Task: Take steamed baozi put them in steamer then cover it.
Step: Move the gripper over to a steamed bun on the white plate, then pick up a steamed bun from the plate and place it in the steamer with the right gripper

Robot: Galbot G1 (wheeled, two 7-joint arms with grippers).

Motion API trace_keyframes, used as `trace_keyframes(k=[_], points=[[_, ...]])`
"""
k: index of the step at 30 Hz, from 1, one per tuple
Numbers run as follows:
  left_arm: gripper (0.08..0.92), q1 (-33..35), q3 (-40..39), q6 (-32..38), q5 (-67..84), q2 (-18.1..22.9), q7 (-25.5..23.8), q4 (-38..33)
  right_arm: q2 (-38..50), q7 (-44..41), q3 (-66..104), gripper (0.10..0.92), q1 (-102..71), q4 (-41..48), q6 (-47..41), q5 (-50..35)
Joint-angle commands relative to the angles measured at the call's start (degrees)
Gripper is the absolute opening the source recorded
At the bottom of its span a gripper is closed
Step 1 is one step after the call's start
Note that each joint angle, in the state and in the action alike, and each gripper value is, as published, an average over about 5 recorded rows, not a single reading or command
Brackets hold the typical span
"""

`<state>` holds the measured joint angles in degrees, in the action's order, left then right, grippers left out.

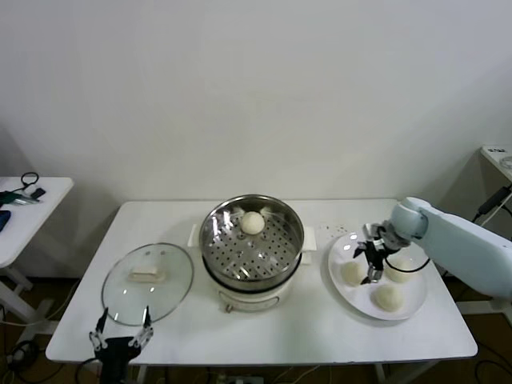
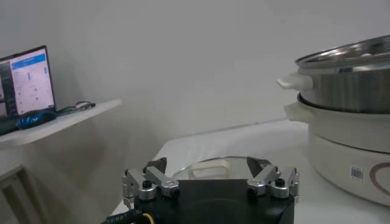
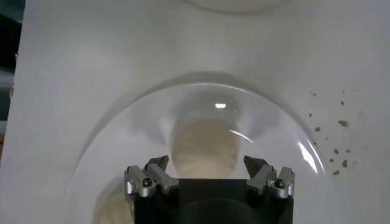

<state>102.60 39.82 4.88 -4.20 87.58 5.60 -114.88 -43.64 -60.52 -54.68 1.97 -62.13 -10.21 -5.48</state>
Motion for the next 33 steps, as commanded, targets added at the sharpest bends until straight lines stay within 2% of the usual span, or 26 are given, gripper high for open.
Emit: trace_keyframes(k=[1, 7, 14, 20, 26, 33], points=[[0.823, -0.01, 0.03, 0.05, 0.02, 0.03, -0.02, 0.13, -1.87, 0.23, 0.91, 0.823, -1.68, 2.17, -0.17, 0.73], [0.823, 0.17, 0.01, 0.23, -0.28, 0.08, 0.00, -0.16, -2.46, -0.09, 0.92, 0.812, -1.49, 2.97, 0.15, 1.01], [0.823, 0.21, -0.10, 0.28, -0.35, 0.15, 0.03, -0.07, -2.29, -0.42, 1.08, 0.734, -1.28, 3.24, 0.38, 0.87], [0.823, 0.47, -0.24, 0.35, -0.39, 0.15, -0.15, -0.11, -1.03, -0.41, 0.71, 0.706, 0.67, 2.04, 0.26, -0.53], [0.823, 0.64, -0.53, 0.82, -0.70, 0.21, -0.37, -0.09, 0.82, -0.39, -2.81, 0.704, 8.98, 0.21, -0.33, -5.29], [0.823, 1.12, -1.06, 1.38, -1.06, 0.14, -0.63, -0.02, -0.79, -0.23, -11.81, 0.704, 24.44, -1.24, -1.68, -15.48]])
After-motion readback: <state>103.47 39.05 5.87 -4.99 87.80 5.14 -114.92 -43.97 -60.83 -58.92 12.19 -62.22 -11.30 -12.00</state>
